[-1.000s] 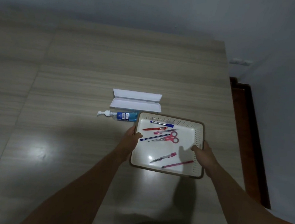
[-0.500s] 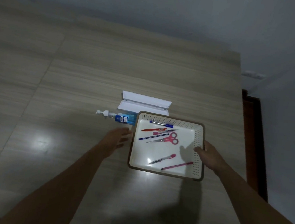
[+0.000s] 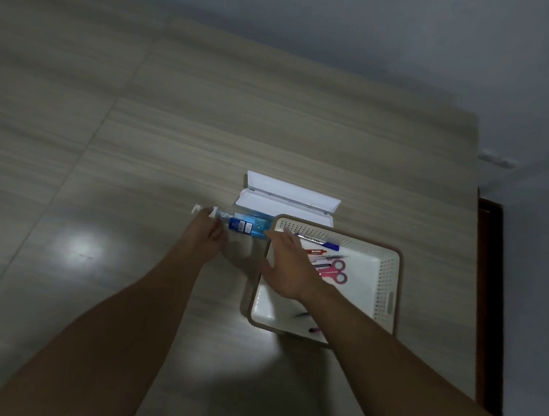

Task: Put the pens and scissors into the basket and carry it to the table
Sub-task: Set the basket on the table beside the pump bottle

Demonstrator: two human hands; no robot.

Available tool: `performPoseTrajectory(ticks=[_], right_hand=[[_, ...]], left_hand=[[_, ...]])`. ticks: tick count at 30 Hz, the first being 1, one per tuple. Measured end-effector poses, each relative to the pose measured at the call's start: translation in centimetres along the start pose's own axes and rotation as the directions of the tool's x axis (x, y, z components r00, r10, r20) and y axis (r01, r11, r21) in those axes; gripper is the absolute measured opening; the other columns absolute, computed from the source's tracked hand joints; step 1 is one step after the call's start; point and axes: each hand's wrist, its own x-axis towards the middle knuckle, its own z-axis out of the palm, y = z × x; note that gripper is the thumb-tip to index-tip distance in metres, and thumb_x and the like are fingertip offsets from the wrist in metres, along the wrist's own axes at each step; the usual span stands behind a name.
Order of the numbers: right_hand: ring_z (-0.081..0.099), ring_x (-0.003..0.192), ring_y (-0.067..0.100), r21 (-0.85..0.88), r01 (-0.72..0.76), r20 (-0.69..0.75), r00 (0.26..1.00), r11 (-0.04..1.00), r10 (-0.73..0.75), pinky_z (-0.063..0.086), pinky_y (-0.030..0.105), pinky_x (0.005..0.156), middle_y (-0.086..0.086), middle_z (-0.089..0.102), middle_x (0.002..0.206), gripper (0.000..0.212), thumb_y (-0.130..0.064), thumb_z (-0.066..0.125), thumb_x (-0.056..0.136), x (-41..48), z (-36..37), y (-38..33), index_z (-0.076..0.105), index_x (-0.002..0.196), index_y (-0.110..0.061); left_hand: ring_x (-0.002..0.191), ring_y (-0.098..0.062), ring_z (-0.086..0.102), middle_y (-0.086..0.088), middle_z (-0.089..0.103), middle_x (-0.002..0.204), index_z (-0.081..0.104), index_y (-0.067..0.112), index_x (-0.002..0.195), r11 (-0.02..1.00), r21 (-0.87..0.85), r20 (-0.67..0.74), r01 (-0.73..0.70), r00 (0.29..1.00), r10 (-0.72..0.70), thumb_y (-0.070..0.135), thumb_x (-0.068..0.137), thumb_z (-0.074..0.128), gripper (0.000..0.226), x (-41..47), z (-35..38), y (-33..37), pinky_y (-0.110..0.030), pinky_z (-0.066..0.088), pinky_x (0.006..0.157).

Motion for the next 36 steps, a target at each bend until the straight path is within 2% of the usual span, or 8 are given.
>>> performPoseTrajectory(ticks=[7,13,17,21,24,27,32,36], right_hand=[[0.039,0.147,0.035,-0.022,0.011,0.040,0.999,1.000,-0.010,0.041,0.052,0.117,0.013,0.051,0.155,0.059,-0.033,0.064,0.102,1.1,0.9,-0.5,0.046,0.155,-0.015],[0.053,0.122,0.012,0.163,0.036,-0.070,0.997,0.986,-0.024,0.048,0.025,0.102,-0.004,0.056,0.139,0.057,-0.026,0.066,0.105,1.6,1.2,-0.5,0.046,0.158,-0.017],[0.073,0.098,0.014,0.345,-0.024,0.018,1.000,0.938,0.019,0.057,0.027,0.075,0.003,0.070,0.133,0.066,-0.024,0.064,0.103,2.1,2.0,-1.5,0.037,0.163,-0.029],[0.058,0.141,0.026,0.444,-0.115,0.070,0.993,0.889,0.093,0.059,0.047,0.104,0.001,0.052,0.162,0.075,-0.025,0.064,0.104,1.7,3.2,-2.9,0.027,0.168,-0.036],[0.071,0.111,0.022,0.472,-0.127,0.070,0.992,0.873,0.106,0.061,0.035,0.080,0.000,0.054,0.158,0.074,-0.022,0.063,0.103,1.6,3.3,-3.1,0.028,0.167,-0.036],[0.073,0.095,0.018,0.463,-0.116,0.071,0.993,0.879,0.093,0.055,0.031,0.074,-0.001,0.058,0.151,0.070,-0.024,0.062,0.102,1.0,2.8,-2.6,0.033,0.165,-0.034],[0.061,0.129,0.014,0.514,-0.110,-0.045,0.987,0.851,0.155,0.053,0.020,0.093,-0.008,0.057,0.150,0.053,-0.026,0.062,0.108,-1.3,0.2,0.2,0.048,0.159,-0.024],[0.061,0.122,0.021,0.453,-0.194,-0.347,0.861,0.870,0.373,0.045,0.013,0.088,0.007,0.056,0.147,0.040,-0.019,0.065,0.105,-4.1,-1.7,6.5,0.061,0.145,-0.016]], left_hand=[[0.035,-0.008,0.053,0.000,0.060,0.054,0.056,0.018,0.083,0.999,0.034,0.009,-0.004,1.000,0.004,0.034,0.111,0.062,0.034,2.5,-0.7,1.3,-0.019,0.046,0.042],[0.094,-0.010,0.079,0.000,0.079,0.108,0.076,0.016,0.125,0.895,0.241,0.161,-0.376,0.925,0.345,0.015,0.104,0.077,0.022,-3.2,0.4,2.1,-0.028,0.067,0.072],[0.091,-0.012,0.076,0.001,0.082,0.102,0.084,0.018,0.122,0.590,0.531,0.312,-0.608,0.788,0.531,0.021,0.092,0.089,0.030,-5.3,0.2,0.9,-0.028,0.062,0.080],[0.107,-0.016,0.075,-0.003,0.079,0.118,0.084,0.014,0.122,0.192,0.694,0.442,-0.693,0.622,0.647,0.019,0.090,0.091,0.033,-6.8,0.4,-0.4,-0.011,0.052,0.090],[0.109,-0.019,0.073,-0.007,0.079,0.119,0.083,0.011,0.121,0.090,0.722,0.478,-0.686,0.589,0.652,0.018,0.089,0.090,0.034,-7.7,1.0,-0.7,-0.003,0.046,0.089],[0.110,-0.025,0.071,-0.011,0.080,0.118,0.082,0.007,0.122,0.017,0.733,0.507,-0.680,0.563,0.653,0.016,0.088,0.089,0.035,-8.1,1.1,-0.8,-0.029,0.056,0.094],[0.098,-0.019,0.062,0.016,0.062,0.098,0.074,-0.004,0.125,0.078,0.753,0.443,-0.654,0.591,0.674,0.007,0.089,0.090,0.041,-10.4,1.4,-1.3,-0.036,0.051,0.093],[0.053,-0.005,0.046,0.009,0.050,0.058,0.060,0.018,0.068,0.208,0.863,0.268,-0.461,0.766,0.585,0.026,0.098,0.081,0.038,-10.2,-0.1,-3.8,-0.029,0.040,0.065]])
